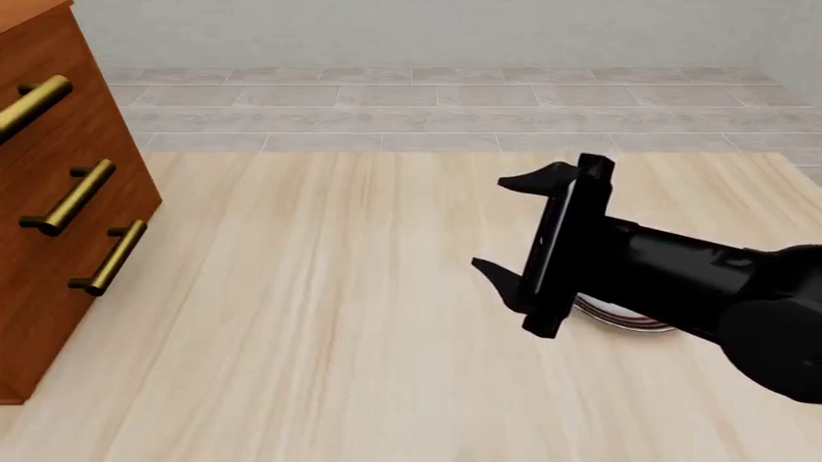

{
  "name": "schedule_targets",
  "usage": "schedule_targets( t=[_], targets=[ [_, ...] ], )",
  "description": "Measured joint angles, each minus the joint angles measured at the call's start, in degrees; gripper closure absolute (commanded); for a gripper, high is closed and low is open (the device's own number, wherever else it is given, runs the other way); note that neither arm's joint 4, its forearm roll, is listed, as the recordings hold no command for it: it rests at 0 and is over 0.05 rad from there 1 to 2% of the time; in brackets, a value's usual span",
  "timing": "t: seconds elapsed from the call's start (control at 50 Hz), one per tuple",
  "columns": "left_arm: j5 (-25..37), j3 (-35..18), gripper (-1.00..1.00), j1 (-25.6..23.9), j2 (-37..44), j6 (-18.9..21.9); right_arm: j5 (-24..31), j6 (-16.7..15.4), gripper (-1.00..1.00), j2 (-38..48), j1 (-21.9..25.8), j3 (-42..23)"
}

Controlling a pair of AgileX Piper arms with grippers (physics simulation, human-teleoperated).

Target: Put the bowl on top of the cabinet.

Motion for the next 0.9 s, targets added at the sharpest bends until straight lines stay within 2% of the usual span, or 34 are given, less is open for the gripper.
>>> schedule_targets(
  t=[0.52, 0.9],
  targets=[
    [-5.14, 5.31, 1.00, 1.54, 1.36, 1.05, -1.22, 0.60, -1.00, 1.94, -0.05, -0.19],
    [-7.37, 7.01, 1.00, 1.88, 1.78, 1.61, -1.79, 0.90, -1.00, 3.02, -0.11, -0.48]
  ],
)
